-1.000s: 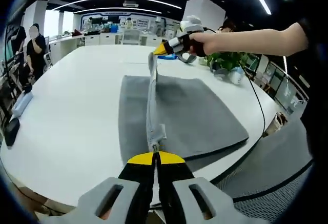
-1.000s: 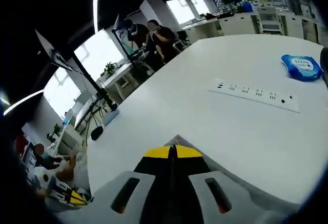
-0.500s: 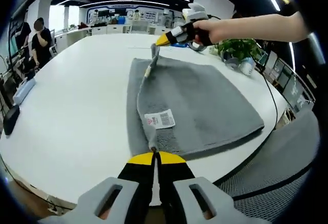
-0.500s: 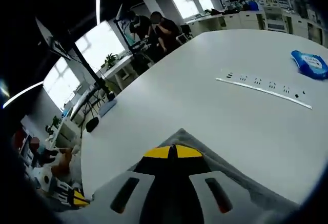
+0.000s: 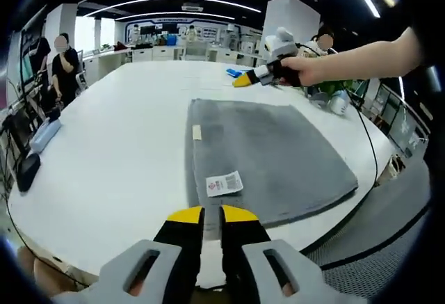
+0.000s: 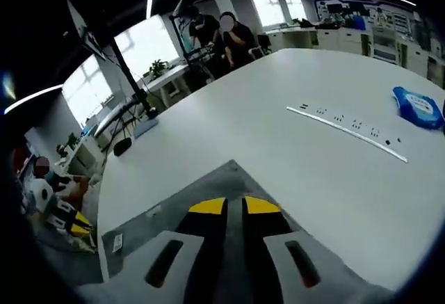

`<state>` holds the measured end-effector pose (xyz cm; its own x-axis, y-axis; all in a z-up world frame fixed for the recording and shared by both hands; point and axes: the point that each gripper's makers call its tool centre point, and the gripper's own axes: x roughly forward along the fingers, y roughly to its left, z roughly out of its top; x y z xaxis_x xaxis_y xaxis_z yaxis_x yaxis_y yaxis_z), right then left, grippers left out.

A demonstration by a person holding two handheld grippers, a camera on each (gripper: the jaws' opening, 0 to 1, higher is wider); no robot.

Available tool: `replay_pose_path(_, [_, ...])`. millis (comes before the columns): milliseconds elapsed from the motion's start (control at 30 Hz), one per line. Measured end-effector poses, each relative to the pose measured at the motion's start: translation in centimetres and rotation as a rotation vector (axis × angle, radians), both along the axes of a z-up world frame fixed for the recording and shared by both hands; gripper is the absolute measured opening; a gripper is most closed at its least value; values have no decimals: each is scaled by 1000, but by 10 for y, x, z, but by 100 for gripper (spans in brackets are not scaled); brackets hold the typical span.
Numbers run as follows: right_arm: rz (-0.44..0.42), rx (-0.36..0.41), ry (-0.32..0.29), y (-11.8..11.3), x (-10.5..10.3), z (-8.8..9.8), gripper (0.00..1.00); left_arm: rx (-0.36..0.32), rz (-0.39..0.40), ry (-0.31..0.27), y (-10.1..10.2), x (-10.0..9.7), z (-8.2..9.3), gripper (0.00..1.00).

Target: Fold the towel on the table until its edges align and the towel forms a compact rectangular stack.

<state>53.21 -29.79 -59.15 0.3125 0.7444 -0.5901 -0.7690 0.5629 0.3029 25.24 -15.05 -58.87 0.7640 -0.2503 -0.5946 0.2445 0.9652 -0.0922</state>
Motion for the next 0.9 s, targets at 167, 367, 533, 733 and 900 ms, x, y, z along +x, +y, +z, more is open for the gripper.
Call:
replay_pose_path(167, [0, -63, -29, -59, -2, 1, 5, 28, -94, -129, -18, 22, 42, 9])
replay_pose_path(367, [7, -105, -52, -107, -11, 1, 0, 38, -198, -192, -48, 43, 81, 8])
replay_pose_path(533, [-16, -131, -90, -131, -20, 7, 0, 6, -353, -131, -93, 51, 79, 1])
replay_pose_path(733, [-18, -221, -72, -149, -42, -7, 0, 78, -595, -94, -164, 56, 50, 1])
replay_pose_path(900, [252, -544, -68, -172, -77, -39, 0, 64, -772, -10, -226, 44, 13, 4])
